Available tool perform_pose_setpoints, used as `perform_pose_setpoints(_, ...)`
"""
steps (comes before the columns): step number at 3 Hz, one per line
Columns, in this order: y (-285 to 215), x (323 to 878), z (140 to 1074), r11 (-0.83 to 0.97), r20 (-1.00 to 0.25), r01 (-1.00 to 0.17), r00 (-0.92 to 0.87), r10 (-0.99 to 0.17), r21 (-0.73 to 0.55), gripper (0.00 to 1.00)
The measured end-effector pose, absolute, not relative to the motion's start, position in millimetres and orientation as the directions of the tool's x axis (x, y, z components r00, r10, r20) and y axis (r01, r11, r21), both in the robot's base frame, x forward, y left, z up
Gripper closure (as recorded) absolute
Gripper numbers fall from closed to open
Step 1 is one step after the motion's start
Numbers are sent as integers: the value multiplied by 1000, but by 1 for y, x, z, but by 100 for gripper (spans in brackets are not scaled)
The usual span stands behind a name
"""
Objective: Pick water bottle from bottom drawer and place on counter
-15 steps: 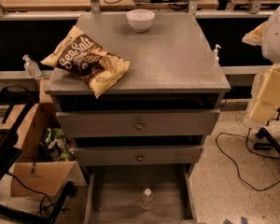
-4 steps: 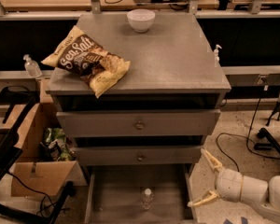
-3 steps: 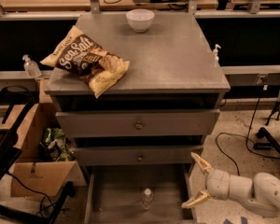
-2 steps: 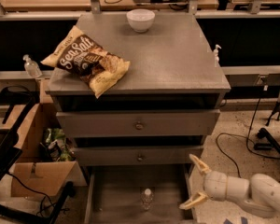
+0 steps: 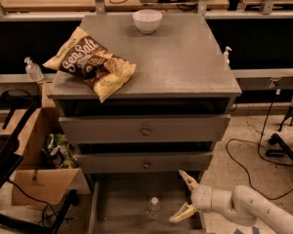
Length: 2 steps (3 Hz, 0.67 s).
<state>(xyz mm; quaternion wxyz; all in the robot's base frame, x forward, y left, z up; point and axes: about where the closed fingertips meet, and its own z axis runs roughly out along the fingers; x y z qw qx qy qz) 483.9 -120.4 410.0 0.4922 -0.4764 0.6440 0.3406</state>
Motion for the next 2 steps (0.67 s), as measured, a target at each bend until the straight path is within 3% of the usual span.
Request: perform_pose_setpoints(2,-69,506,299,278,-970,-960,-86,-225,21,0)
